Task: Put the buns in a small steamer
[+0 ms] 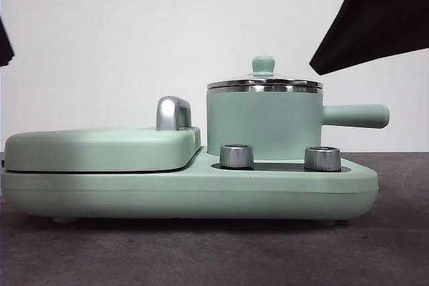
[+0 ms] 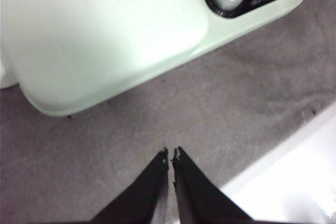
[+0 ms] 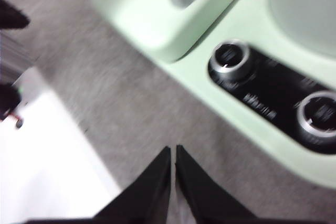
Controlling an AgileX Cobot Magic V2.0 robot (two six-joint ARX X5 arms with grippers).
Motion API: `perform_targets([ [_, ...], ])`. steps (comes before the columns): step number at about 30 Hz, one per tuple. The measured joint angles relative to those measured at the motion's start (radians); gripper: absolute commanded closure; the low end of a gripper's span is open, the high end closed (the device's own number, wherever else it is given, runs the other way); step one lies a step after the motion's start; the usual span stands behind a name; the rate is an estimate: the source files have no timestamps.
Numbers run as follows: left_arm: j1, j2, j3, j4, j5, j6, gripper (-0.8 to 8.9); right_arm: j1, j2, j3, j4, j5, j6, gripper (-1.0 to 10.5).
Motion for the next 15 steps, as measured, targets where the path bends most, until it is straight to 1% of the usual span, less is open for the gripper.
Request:
perform_targets([
  [12,-0.001,-0.007,0.0,0.002,0.0,0.0,7.98,0.0,-0.001,0.0,0.039,0.0,0.0,9.4],
  [13,-0.001,-0.012,0.0,0.003,0.0,0.004,7.98,0.0,-0.001,0.0,0.039,0.0,0.0,9.4],
  [15,0.016,-0.031,-0.003,0.011,-0.001,0.05,7.98,0.0,-0.001,0.0,0.039,0.0,0.0,9.4],
])
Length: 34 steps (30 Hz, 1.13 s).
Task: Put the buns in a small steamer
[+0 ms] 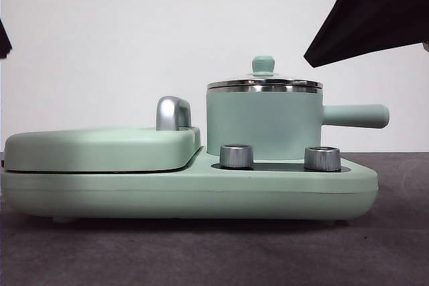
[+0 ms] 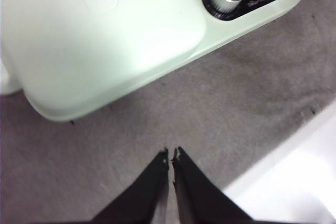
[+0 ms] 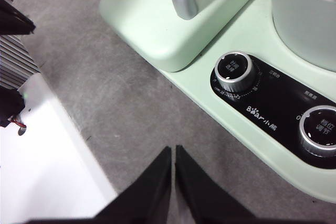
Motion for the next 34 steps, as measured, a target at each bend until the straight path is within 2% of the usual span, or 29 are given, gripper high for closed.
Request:
perform_targets([
  [3,0.074,-0.071,-0.079,0.141,-0.001,0.082,7.98,0.0,0.0,0.0,0.0,0.0,0.0,9.4],
  [5,0.14,-0.144,-0.183,0.293,-0.002,0.124,7.98,0.0,0.0,0.0,0.0,0.0,0.0,9.4],
  [10,0.309,-0.391,-0.46,0.621,-0.003,0.162,7.98,0.0,0.0,0.0,0.0,0.0,0.0,9.4],
  [13,0.415,-0.555,-0.593,0.737,-0.006,0.165,7.98,0.0,0.0,0.0,0.0,0.0,0.0,9.4],
  [17,0.511,-0.702,-0.71,0.743,-0.008,0.166,7.98,0.0,0.0,0.0,0.0,0.0,0.0,9.4],
  [21,0.571,-0.764,-0.758,0.742,-0.026,0.165,7.98,0.0,0.0,0.0,0.0,0.0,0.0,9.4],
  [34,0.588,-0.779,-0.787,0.735,-0.034,0.166,7.98,0.0,0.0,0.0,0.0,0.0,0.0,9.4],
])
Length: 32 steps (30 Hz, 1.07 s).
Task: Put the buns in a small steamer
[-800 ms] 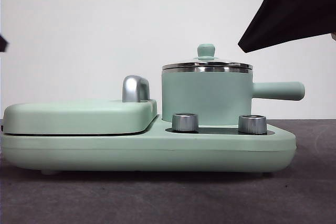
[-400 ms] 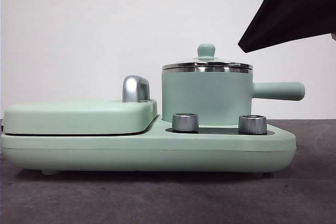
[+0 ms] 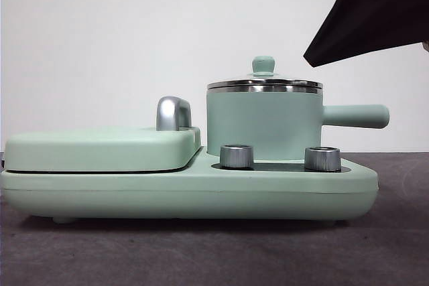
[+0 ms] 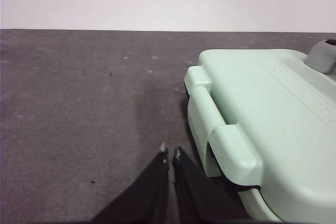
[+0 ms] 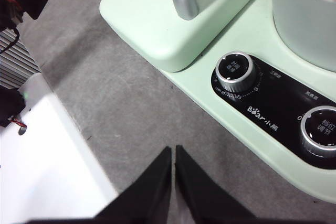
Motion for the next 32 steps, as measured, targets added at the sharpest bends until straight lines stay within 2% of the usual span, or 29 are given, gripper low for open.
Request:
perform_targets([
  [10,0.0,0.0,0.0,0.005,0.0,0.0,7.98,0.0,0.0,0.0,0.002,0.003,-0.008,9.4],
  [13,0.0,0.0,0.0,0.005,0.0,0.0,7.98,-0.005,-0.007,0.0,0.016,0.035,-0.082,9.4],
  [16,0.0,0.0,0.0,0.005,0.0,0.0,7.97,-0.026,-0.051,0.0,0.023,0.06,-0.202,9.4],
  [19,0.0,0.0,0.0,0.005,0.0,0.0,7.98,-0.084,-0.137,-0.031,0.098,0.079,-0.325,9.4],
  [22,0.0,0.0,0.0,0.005,0.0,0.0,7.98,-0.181,-0.258,-0.111,0.157,0.095,-0.39,9.4],
  [27,0.0,0.0,0.0,0.005,0.0,0.0,7.98,-0.36,-0.474,-0.313,0.303,0.231,-0.415,9.4],
  [32,0.0,0.0,0.0,0.005,0.0,0.0,7.98,-0.462,-0.666,-0.521,0.465,0.313,-0.397,9.4],
])
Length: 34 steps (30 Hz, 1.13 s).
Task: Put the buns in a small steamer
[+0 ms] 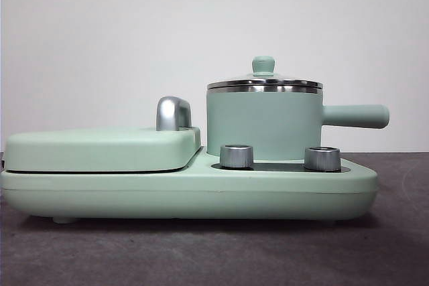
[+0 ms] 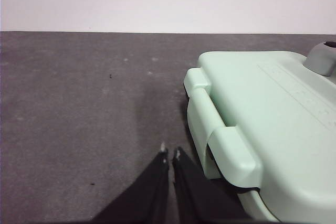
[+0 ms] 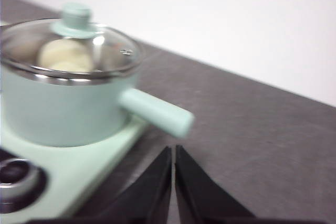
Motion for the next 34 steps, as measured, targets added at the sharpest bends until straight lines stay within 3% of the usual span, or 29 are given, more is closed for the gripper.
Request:
perform_targets([
  [3,0.0,0.0,0.0,0.0,0.0,0.0,7.98,-0.031,-0.101,-0.101,0.063,0.008,0.026,9.4],
  [9,0.0,0.0,0.0,0.001,0.0,0.0,7.98,-0.06,-0.225,-0.121,-0.052,0.085,0.058,9.4],
  [34,0.0,0.0,0.0,0.003,0.0,0.0,7.98,-0.079,-0.22,-0.121,-0.058,0.106,0.088,9.4],
])
